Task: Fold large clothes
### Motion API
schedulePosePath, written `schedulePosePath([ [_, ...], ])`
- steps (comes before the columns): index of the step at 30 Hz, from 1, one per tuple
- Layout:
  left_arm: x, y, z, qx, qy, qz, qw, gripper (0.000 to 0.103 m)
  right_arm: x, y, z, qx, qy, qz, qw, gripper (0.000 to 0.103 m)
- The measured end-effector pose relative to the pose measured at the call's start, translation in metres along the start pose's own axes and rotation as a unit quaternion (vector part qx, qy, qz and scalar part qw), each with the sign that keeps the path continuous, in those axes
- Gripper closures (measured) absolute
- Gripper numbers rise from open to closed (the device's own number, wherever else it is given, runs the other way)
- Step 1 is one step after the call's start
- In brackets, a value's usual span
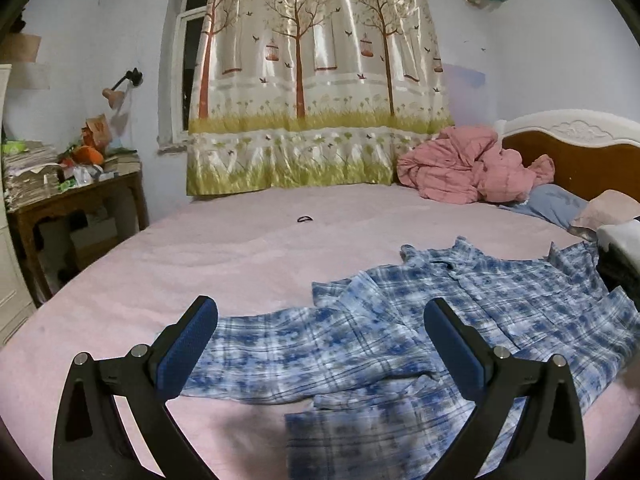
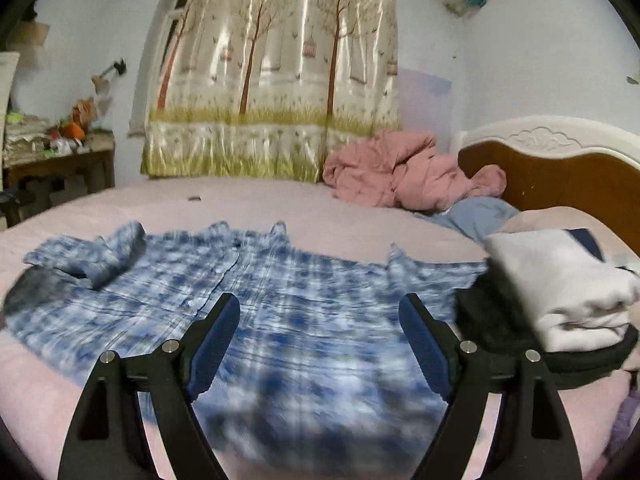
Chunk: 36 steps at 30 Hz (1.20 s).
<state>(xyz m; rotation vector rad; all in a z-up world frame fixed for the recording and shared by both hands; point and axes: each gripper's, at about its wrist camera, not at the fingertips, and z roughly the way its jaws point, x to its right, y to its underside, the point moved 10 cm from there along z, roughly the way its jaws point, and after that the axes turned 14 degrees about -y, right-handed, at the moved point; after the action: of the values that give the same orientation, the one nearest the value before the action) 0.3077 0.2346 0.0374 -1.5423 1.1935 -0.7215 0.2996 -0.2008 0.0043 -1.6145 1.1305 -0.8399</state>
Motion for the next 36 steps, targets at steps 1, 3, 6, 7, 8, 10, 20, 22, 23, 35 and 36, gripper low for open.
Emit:
schedulePosePath([
  [1,-0.003,0.000,0.001,-0.001,-0.003,-0.004,1.0000,0.001,0.009,0.000,-0.015,0.006,0.013,0.000,1.000,0.019],
  [3,-0.008,0.001,0.006,-0.010,-0.006,-0.015,0.9998,0.001,0.024,0.001,-0.035,0.013,0.039,0.001,0.999,0.019],
  [6,-0.021,0.006,0.018,-0.026,-0.020,-0.037,0.9988,0.001,0.043,0.008,-0.048,0.008,0.060,0.015,0.998,0.019],
  [7,-0.024,0.008,0.023,-0.032,-0.024,-0.044,0.9982,0.001,0.051,0.012,-0.047,0.001,0.066,0.024,0.998,0.019],
  [8,-0.028,0.011,0.029,-0.040,-0.030,-0.048,0.9976,0.001,0.052,0.016,-0.048,-0.003,0.069,0.030,0.997,0.019],
  [10,-0.037,0.021,0.040,-0.060,-0.053,-0.049,0.9956,0.001,0.062,0.025,-0.042,-0.018,0.074,0.050,0.996,0.019],
  [20,-0.031,0.033,0.035,-0.055,-0.056,-0.006,0.9969,0.001,0.035,0.035,-0.017,-0.031,0.048,0.031,0.998,0.019],
  [22,-0.033,0.037,0.040,-0.065,-0.060,-0.004,0.9960,0.001,0.031,0.035,-0.012,-0.032,0.038,0.033,0.998,0.019],
  [23,-0.034,0.039,0.044,-0.069,-0.064,-0.003,0.9955,0.001,0.028,0.034,-0.010,-0.032,0.035,0.031,0.998,0.019],
  [35,-0.113,0.121,0.133,-0.271,-0.098,-0.178,0.9408,0.001,0.021,0.035,0.015,-0.050,0.028,0.006,0.998,0.019],
  [36,-0.131,0.132,0.140,-0.287,-0.122,-0.208,0.9270,0.001,0.021,0.036,0.015,-0.050,0.028,0.006,0.998,0.019],
])
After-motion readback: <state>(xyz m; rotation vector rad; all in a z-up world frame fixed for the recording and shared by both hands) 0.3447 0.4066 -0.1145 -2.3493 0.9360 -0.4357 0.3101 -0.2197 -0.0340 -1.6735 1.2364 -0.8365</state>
